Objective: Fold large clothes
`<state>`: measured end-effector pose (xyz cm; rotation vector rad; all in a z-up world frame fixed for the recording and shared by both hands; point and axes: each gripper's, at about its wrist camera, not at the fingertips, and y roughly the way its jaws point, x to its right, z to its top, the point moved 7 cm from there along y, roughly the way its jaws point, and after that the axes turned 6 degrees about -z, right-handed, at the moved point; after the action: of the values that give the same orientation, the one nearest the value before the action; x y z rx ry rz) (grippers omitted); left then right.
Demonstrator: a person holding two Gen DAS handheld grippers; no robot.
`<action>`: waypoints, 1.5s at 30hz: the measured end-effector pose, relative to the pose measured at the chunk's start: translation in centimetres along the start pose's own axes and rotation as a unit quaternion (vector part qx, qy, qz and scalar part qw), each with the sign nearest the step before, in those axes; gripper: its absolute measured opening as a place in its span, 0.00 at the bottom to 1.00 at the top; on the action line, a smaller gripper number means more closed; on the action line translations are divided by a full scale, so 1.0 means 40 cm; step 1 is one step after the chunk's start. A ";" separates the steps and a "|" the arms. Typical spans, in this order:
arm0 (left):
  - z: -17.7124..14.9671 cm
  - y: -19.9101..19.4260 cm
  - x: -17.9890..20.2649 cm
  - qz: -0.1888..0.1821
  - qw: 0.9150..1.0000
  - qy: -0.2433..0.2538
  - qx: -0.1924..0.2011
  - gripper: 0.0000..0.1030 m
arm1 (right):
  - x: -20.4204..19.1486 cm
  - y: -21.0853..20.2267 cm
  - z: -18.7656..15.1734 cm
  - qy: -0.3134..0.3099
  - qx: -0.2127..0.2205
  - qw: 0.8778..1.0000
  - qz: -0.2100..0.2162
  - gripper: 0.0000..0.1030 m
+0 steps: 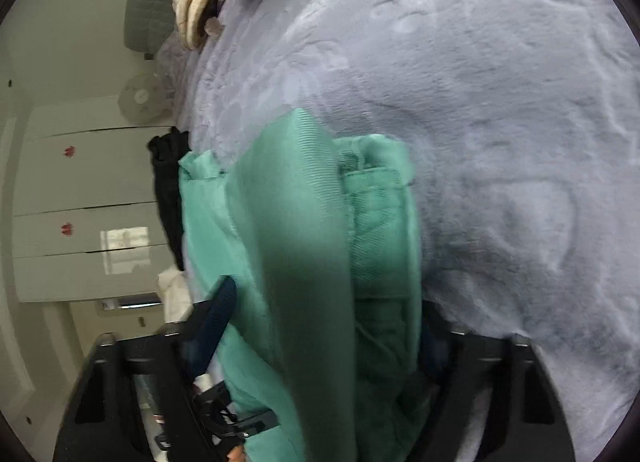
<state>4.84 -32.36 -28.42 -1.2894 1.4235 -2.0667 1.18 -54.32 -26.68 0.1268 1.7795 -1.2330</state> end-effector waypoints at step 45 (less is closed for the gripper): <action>-0.275 -0.505 -0.335 0.032 0.995 0.089 0.021 0.48 | -0.304 0.134 -0.533 -0.041 0.041 0.986 -0.157 0.29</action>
<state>7.60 -7.75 -18.67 -1.0526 1.4639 -2.2027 -2.48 -30.31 -20.22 -0.1607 1.7221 -1.5126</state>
